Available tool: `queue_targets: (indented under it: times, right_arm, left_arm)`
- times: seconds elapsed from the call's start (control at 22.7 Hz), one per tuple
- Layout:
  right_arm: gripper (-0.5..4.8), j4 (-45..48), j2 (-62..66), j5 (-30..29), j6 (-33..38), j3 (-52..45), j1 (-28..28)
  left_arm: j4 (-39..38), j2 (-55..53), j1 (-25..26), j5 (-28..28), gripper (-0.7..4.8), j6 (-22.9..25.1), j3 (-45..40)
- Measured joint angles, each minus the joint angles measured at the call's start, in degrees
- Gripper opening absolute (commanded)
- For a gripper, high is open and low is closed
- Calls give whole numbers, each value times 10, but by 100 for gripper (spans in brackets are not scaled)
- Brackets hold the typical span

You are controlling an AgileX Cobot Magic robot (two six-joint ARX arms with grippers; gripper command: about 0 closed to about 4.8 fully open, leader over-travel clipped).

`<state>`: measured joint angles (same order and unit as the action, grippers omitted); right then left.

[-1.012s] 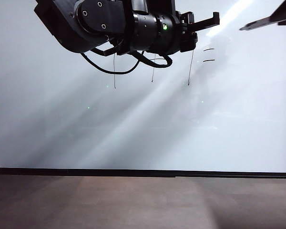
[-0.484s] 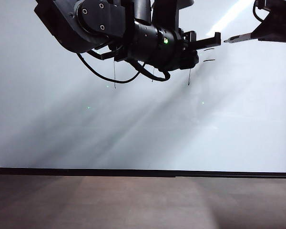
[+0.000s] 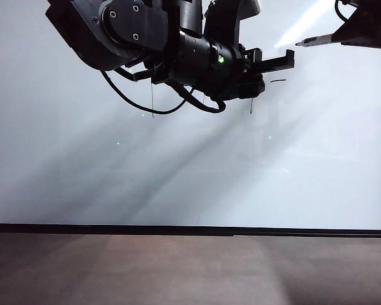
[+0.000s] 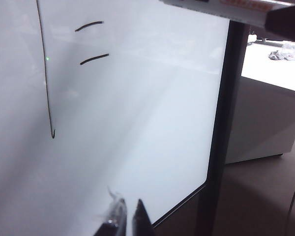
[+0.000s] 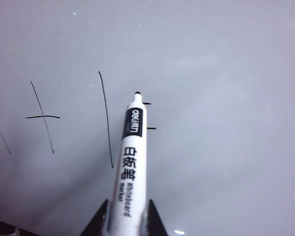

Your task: Reach to the right to find the marker pen, pick it up, and write the answer to the math problem on the whiteboard.

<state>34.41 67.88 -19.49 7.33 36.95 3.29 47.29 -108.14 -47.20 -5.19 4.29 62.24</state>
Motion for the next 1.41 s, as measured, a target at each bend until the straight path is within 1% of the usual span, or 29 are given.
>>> queue_targets:
  times: [0.44,0.7,1.41]
  right_arm:
    - [-9,7,8,11,-29,7,-2]
    - [-9,6,52,14,-29,42,-2]
    - [-9,27,74,15,-40,42,-2]
  left_arm:
    - [0,0,0,0,27,0,0]
    - [-5,0,0,0,27,0,0]
    - [-5,0,0,0,27,0,0]
